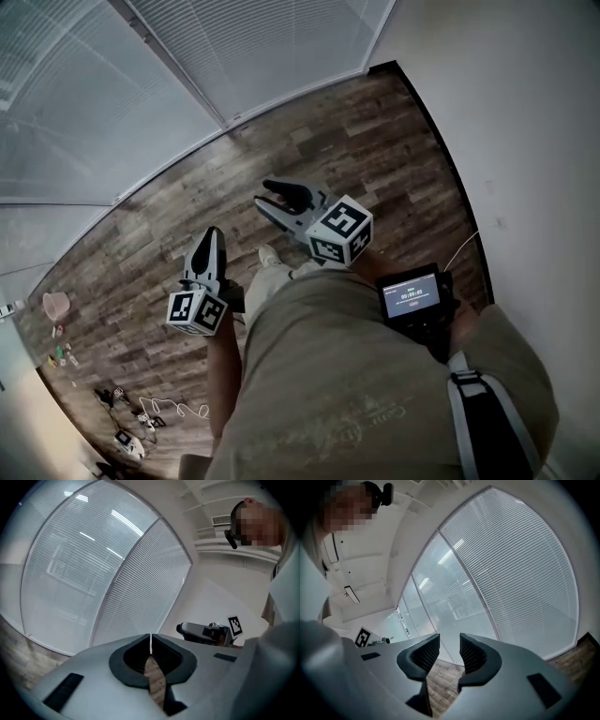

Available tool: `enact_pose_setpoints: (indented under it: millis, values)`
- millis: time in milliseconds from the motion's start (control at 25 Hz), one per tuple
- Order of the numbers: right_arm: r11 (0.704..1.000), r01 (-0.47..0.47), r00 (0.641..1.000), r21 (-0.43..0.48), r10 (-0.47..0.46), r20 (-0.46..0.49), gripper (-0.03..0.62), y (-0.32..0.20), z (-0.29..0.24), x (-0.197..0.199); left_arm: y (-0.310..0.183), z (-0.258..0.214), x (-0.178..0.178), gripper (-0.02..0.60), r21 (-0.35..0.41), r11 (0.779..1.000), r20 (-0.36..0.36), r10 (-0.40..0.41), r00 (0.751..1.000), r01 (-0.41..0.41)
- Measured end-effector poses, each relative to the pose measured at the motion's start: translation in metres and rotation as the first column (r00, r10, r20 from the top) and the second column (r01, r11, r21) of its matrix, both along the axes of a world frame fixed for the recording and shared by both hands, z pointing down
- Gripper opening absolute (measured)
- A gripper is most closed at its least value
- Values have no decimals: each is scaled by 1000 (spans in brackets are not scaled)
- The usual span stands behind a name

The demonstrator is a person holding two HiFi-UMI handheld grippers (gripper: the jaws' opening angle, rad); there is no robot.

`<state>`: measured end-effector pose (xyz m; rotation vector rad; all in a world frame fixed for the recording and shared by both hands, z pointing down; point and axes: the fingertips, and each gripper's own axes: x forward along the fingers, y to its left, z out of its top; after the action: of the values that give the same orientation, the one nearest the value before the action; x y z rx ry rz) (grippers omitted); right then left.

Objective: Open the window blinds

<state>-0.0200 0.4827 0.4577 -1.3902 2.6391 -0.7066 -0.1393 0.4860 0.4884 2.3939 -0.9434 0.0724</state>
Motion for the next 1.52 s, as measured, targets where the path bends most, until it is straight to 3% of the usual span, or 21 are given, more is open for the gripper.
enact_pose_setpoints:
  millis: [400, 760, 840, 1040, 1200, 1520]
  values:
    - [992, 101, 994, -72, -98, 45, 120, 28, 32, -29, 46, 19, -15, 26, -31, 990, 1, -136, 991, 136]
    - [988, 133, 988, -76, -126, 93, 120, 28, 30, -31, 46, 24, -27, 26, -32, 987, -7, -160, 987, 159]
    - [983, 162, 981, -82, -151, 124, 120, 8, 25, -45, 22, 24, -40, 26, -38, 987, -9, -156, 988, 155]
    - [983, 169, 982, -73, -162, 92, 120, -62, 16, -77, -53, 13, -73, 26, -10, 992, -7, -128, 992, 128]
    - [943, 333, 942, 6, -333, 42, 120, -46, -9, -106, -63, 6, -78, 26, 12, 994, -12, -112, 994, 113]
    - [972, 234, 972, 0, -234, -13, 120, -146, -3, -128, -158, 11, -123, 26, 42, 995, -22, -95, 995, 96]
